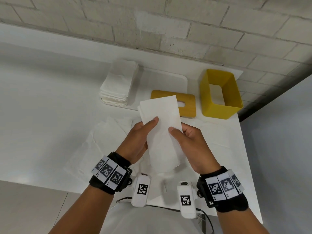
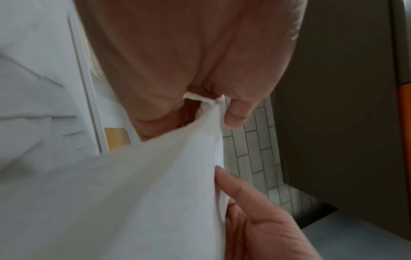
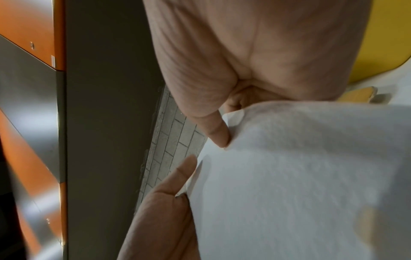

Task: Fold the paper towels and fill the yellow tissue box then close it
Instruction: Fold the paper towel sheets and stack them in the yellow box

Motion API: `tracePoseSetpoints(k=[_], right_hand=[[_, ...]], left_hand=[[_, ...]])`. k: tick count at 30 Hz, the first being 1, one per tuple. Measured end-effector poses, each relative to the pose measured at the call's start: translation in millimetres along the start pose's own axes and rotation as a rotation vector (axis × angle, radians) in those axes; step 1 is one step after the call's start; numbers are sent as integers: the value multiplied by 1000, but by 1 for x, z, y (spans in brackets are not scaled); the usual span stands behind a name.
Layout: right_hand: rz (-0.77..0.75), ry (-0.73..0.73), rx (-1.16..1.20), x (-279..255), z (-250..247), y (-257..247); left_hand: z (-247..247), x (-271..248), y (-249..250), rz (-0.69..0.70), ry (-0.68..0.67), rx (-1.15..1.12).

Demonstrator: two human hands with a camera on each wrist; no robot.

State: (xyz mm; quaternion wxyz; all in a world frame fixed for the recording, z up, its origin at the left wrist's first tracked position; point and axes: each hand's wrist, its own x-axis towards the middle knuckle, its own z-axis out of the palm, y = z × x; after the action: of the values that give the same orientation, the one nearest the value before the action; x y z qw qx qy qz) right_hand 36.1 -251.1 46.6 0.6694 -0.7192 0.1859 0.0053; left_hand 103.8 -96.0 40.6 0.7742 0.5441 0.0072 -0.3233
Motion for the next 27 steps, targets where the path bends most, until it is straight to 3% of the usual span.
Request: tracePoseSetpoints(k=[5, 8, 11, 13, 15, 18, 27], right_hand=[[47, -100, -75, 3, -6, 12], [105, 28, -114, 9, -26, 22], [92, 209, -484, 18, -55, 46], [117, 200, -757, 20, -62, 61], [174, 128, -855, 20, -58, 73], [226, 104, -952, 19, -49, 79], [253, 297, -1053, 35, -50, 81]], left_hand=[[-9, -2, -5, -40, 93, 64], [-32, -4, -3, -19, 225, 14], [-65, -11, 4, 36, 350, -28], [-83, -17, 7, 52, 401, -26], [-95, -22, 6, 48, 433, -6], [-102, -27, 3, 33, 448, 7], [-85, -28, -7, -13, 392, 11]])
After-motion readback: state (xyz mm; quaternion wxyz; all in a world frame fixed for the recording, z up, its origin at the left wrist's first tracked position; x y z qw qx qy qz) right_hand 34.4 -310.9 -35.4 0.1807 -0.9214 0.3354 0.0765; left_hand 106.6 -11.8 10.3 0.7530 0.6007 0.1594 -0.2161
